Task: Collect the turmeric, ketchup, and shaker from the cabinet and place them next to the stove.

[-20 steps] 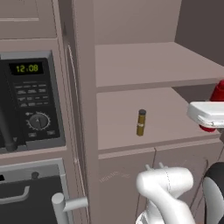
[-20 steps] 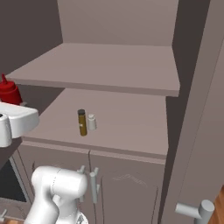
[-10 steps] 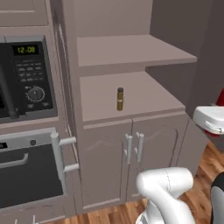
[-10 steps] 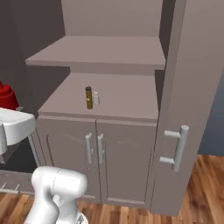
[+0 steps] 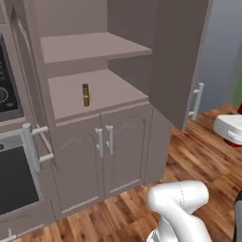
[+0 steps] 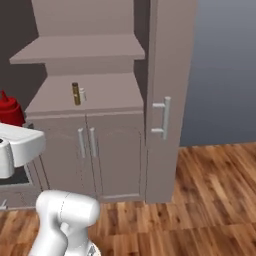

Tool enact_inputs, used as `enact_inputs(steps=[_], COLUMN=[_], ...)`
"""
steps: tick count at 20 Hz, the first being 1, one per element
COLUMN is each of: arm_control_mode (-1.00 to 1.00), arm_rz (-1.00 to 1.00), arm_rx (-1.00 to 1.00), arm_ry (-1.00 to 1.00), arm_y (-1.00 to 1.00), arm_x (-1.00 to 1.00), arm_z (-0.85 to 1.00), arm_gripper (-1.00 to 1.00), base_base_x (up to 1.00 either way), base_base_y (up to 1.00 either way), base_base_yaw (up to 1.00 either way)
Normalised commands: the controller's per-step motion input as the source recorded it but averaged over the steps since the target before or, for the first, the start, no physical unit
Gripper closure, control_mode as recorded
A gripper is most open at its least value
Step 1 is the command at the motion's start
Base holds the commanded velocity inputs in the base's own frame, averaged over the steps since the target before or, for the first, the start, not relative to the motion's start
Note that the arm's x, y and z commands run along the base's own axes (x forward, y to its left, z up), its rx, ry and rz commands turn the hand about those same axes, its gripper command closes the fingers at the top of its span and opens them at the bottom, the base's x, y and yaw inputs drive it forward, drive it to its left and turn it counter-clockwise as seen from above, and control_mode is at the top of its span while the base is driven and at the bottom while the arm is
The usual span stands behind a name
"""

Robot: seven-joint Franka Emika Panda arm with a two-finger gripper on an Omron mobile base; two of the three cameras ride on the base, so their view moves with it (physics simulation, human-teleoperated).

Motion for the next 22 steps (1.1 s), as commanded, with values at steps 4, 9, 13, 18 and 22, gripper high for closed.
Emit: enact_inputs(steps=[4,9,13,18,22], arm_control_mode=[1.00,1.00,1.00,1.00,1.00], arm_rz=[0.00,0.00,0.00,0.00,0.00], arm_rx=[0.00,0.00,0.00,0.00,0.00], arm_ry=[0.00,0.00,0.00,0.00,0.00], arm_y=[0.00,0.00,0.00,0.00,0.00], arm_x=[0.00,0.00,0.00,0.00,0.00], arm_z=[0.00,0.00,0.00,0.00,0.00], arm_gripper=[1.00,1.00,1.00,1.00,1.00], base_base_x=[-0.49,-0.34,-0.11,0.19,0.33], base_base_y=[0.00,-0.02,-0.27,-0.61,-0.90], base_base_yaw=[-0.58,-0.59,-0.56,-0.44,-0.34])
